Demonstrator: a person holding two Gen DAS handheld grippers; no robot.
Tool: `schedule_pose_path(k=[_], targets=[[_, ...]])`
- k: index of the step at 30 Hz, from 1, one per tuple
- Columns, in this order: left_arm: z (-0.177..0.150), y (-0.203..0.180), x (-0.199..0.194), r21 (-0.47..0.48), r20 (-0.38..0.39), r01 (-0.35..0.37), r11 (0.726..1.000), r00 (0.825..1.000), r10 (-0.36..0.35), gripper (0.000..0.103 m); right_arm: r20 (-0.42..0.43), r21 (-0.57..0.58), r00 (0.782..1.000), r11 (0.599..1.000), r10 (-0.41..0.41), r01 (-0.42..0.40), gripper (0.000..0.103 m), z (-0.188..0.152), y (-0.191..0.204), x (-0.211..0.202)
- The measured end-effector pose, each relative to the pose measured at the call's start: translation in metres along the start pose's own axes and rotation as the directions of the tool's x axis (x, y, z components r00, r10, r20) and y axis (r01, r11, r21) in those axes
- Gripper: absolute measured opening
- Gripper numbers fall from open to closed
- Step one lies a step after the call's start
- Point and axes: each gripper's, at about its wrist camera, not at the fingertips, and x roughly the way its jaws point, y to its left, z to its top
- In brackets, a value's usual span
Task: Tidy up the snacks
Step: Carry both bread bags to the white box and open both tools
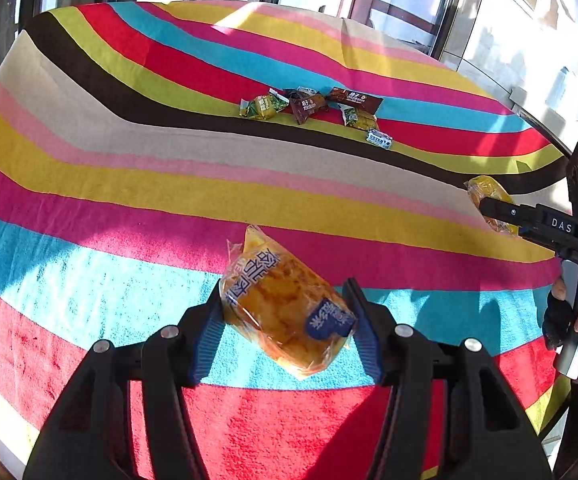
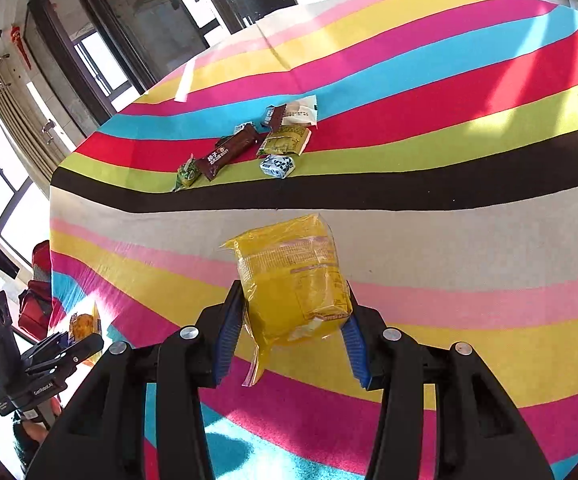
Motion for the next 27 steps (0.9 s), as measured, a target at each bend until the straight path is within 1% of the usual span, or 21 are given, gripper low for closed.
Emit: schedule_pose_path(k=[6,13,19,27], targets=[[-0.01,0.006,-0.013,0.007,0.014,-0.012,1.0,1.0,0.012,0.057,0.003,-0.107,0.999,0.994,0.035,-0.035,0.046,-0.027,0.057,-0.011],[-0.024,0.027,-0.035,-0.017,0.031,-0.038,0.999,0.999,0.039,0.057,-0.043,-0.176,0.995,0.979,0.093,-0.099,0.046,-0.049,0.102,-0.005],[-0.036,0.052,-0.056,-0.065,0.044,-0.056,0.996,0.997,0.059,0.058,-0.093,-0.226,0.987,0.963,0.128,-0.146,0.046,-0.065,0.137,0.007],[-0.054,0.09,-0.085,-0.139,0.062,-0.089,0.986,0.993,0.098,0.058,-0.161,-0.305,0.973,0.929,0.167,-0.209,0.046,-0.086,0.185,0.017]])
